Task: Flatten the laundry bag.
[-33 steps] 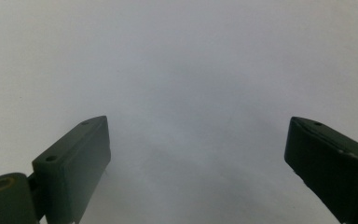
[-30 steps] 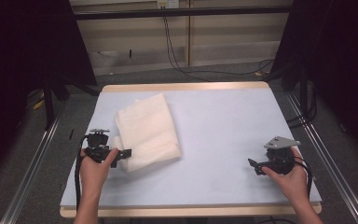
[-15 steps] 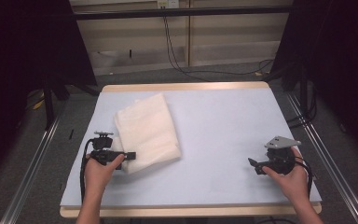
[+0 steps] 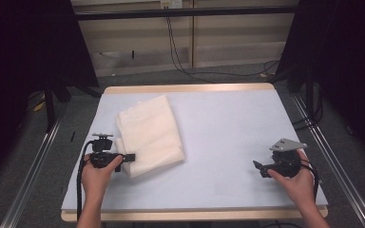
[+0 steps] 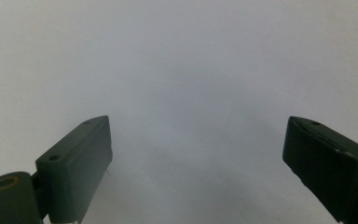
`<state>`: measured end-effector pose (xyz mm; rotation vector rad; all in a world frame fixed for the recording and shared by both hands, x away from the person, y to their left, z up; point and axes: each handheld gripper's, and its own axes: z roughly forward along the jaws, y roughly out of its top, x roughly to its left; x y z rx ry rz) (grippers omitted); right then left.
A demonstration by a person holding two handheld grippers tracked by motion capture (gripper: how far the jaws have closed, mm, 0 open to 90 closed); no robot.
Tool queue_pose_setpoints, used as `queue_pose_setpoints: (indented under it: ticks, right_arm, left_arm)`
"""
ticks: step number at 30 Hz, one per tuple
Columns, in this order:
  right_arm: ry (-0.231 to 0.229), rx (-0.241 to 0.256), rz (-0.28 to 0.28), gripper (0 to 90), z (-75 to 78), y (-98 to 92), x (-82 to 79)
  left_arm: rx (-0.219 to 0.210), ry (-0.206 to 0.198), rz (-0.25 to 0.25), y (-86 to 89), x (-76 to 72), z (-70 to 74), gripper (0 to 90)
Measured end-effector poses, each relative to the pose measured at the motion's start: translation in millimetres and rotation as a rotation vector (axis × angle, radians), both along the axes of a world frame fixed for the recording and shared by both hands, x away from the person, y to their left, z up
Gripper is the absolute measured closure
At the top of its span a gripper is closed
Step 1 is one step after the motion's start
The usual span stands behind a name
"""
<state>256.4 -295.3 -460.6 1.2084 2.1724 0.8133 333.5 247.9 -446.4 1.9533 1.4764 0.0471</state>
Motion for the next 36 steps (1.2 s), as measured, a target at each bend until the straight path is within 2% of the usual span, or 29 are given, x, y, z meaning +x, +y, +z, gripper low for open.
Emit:
queue_pose_setpoints:
  ticks: [1, 2, 3, 5, 6, 7, 8, 9, 10, 15, 20, 21, 22, 26, 27, 28, 31, 33, 34, 36]
  right_arm:
    - [-0.003, 0.001, 0.002, 7.9, 0.0, 0.0, 0.2]
    - [-0.003, 0.005, -0.002, 7.9, 0.0, 0.3, 0.3]
    - [-0.003, 0.005, -0.002, 7.9, 0.0, 0.3, 0.3]
    - [-0.002, 0.006, -0.004, 7.9, -0.1, 0.6, 0.2]
    - [-0.002, 0.005, 0.002, 8.0, -0.1, 0.3, 0.4]
    - [-0.004, 0.009, -0.003, 8.0, -0.1, 0.7, 0.4]
    - [-0.002, 0.011, -0.002, 8.0, 0.0, 0.8, 0.4]
    - [-0.002, 0.011, -0.002, 8.0, 0.0, 0.8, 0.4]
    - [-0.001, 0.010, -0.002, 8.0, 0.0, 1.0, 0.3]
    - [0.004, 0.012, 0.001, 8.0, 0.0, 1.5, 0.2]
    - [0.002, 0.009, 0.005, 8.0, -0.8, 1.5, 0.4]
    - [0.009, 0.011, 0.004, 8.0, -0.8, 1.7, 0.0]
    - [0.007, 0.010, 0.005, 8.0, -1.0, 1.6, -0.2]
    - [0.012, 0.011, 0.003, 8.0, -1.5, 1.8, -0.5]
    - [0.013, 0.014, 0.004, 7.9, -1.6, 1.9, -0.4]
    - [0.014, 0.015, 0.004, 7.9, -1.7, 1.9, -0.4]
    - [0.014, 0.015, 0.013, 7.9, -2.0, 2.1, 0.0]
    - [0.018, 0.019, 0.007, 7.9, -2.2, 3.4, -0.5]
    - [0.019, 0.019, 0.009, 7.9, -2.2, 3.7, -0.6]
    - [0.012, 0.015, 0.018, 7.9, -2.4, 4.2, 0.1]
  left_arm:
    - [-0.014, -0.015, 0.013, -0.6, -0.5, 0.5, 42.4]
    - [-0.019, -0.022, 0.004, 0.6, -0.7, 1.5, 44.8]
    - [-0.011, -0.028, 0.001, 1.0, -0.9, 2.1, 44.8]
    - [-0.026, -0.025, 0.008, 0.8, -1.2, 4.8, 46.9]
    - [-0.033, -0.038, 0.023, -0.6, -1.2, 4.9, 48.1]
    - [-0.021, -0.039, 0.002, 0.4, -1.0, 5.6, 49.7]
    - [-0.019, -0.043, 0.009, 0.3, -1.3, 6.4, 55.5]
    - [-0.029, -0.050, 0.028, -0.2, -1.3, 6.8, 55.5]
    - [-0.034, -0.056, 0.011, 2.0, -0.9, 8.0, 57.0]
    - [-0.068, -0.037, 0.008, 2.3, -1.2, 18.1, 71.8]
    - [-0.068, -0.029, 0.023, -3.0, 2.2, 25.7, 74.6]
    - [-0.057, -0.025, -0.007, -2.4, 3.4, 27.2, 74.9]
    - [-0.070, -0.035, 0.011, -4.5, 3.5, 28.9, 75.0]
    - [-0.080, -0.041, 0.002, -12.0, 4.8, 37.5, 75.1]
    - [-0.077, -0.040, -0.015, -12.7, 5.2, 40.0, 75.0]
    - [-0.090, -0.047, -0.006, -14.7, 5.5, 42.7, 74.9]
    - [-0.072, -0.048, -0.034, -18.3, 7.5, 51.4, 74.5]
    - [-0.089, -0.056, -0.017, -24.7, 8.6, 55.8, 74.4]
    - [-0.071, -0.059, -0.033, -25.8, 9.5, 58.3, 74.4]
    - [-0.074, -0.055, -0.046, -30.2, 11.1, 62.1, 74.3]
